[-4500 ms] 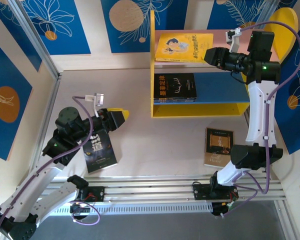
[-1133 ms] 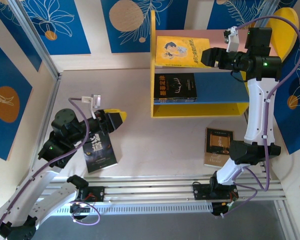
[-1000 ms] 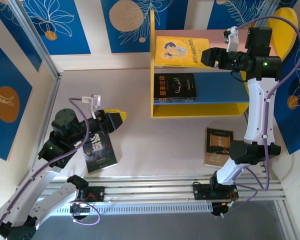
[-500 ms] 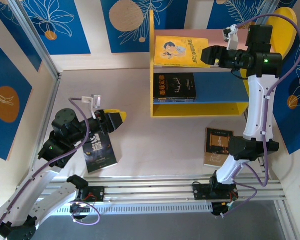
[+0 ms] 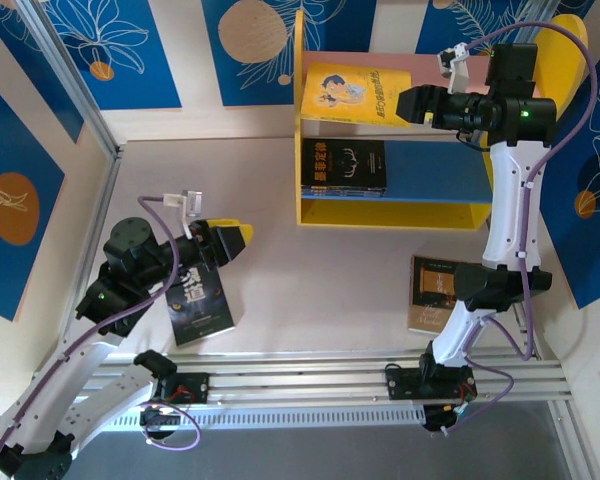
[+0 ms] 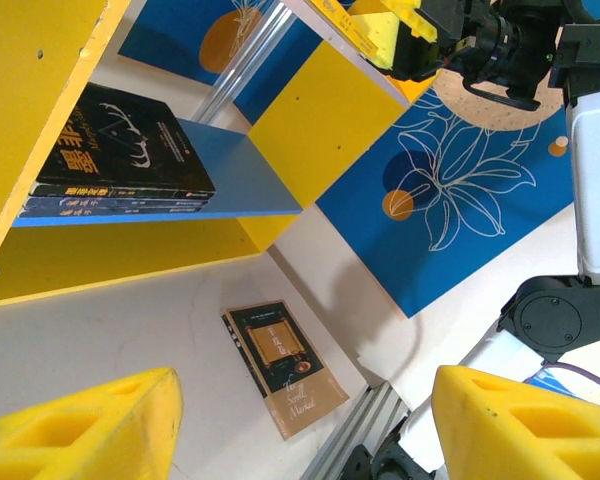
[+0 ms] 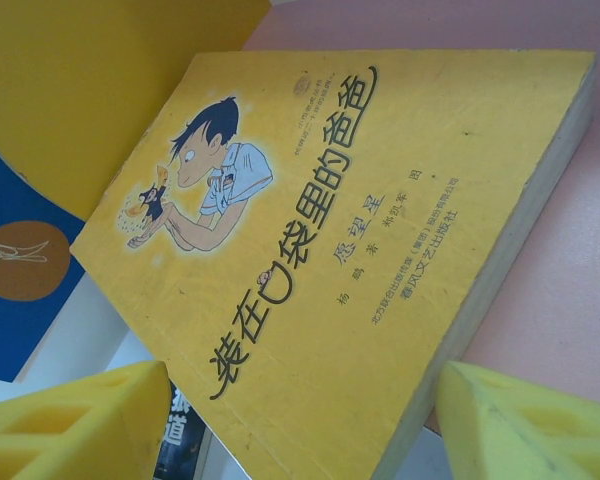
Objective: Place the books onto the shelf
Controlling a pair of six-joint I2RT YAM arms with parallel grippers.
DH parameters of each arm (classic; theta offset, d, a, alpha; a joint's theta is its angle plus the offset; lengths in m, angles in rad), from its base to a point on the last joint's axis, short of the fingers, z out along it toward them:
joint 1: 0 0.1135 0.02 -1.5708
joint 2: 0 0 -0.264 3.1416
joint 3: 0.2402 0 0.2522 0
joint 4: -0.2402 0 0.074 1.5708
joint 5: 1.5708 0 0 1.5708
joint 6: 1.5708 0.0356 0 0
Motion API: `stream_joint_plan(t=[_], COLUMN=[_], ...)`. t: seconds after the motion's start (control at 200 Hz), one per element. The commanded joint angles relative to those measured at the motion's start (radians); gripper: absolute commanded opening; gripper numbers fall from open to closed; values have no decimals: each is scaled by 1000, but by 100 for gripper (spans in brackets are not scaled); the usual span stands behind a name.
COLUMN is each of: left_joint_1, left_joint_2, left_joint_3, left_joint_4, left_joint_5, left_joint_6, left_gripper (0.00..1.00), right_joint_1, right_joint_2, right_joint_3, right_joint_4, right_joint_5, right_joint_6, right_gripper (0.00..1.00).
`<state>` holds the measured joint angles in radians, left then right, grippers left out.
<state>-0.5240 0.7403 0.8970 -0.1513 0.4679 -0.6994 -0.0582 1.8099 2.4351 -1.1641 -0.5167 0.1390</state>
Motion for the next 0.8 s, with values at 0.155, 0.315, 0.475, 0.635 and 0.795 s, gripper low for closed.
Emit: stream_joint_plan(t=[0.155,0.315,0.475,0.635,0.795], left_joint_1=[-5,-7,-7,-8,-11], left_joint_2=[-18,-12,28,95,192], left_joint_3=[20,27,72,157,270], left_joint_4=[-7,-14,-22,-23,-46], left_joint_5=[-12,-11,6,48,69], left_joint_6=[21,24,28,38,55], left_gripper=[67,67,67,67,67], right_joint_1=[33,48,64,74,77], right_joint_2=[38,-2,-16,-15,-5], right_joint_3=[-36,-54,-55,-53,-46], right_joint_4=[87,88,76,80,98], right_joint_5=[51,188,261,290,315], right_joint_6=[-16,-31,-67,-97,-119], right_gripper=[71,72,72,73,75])
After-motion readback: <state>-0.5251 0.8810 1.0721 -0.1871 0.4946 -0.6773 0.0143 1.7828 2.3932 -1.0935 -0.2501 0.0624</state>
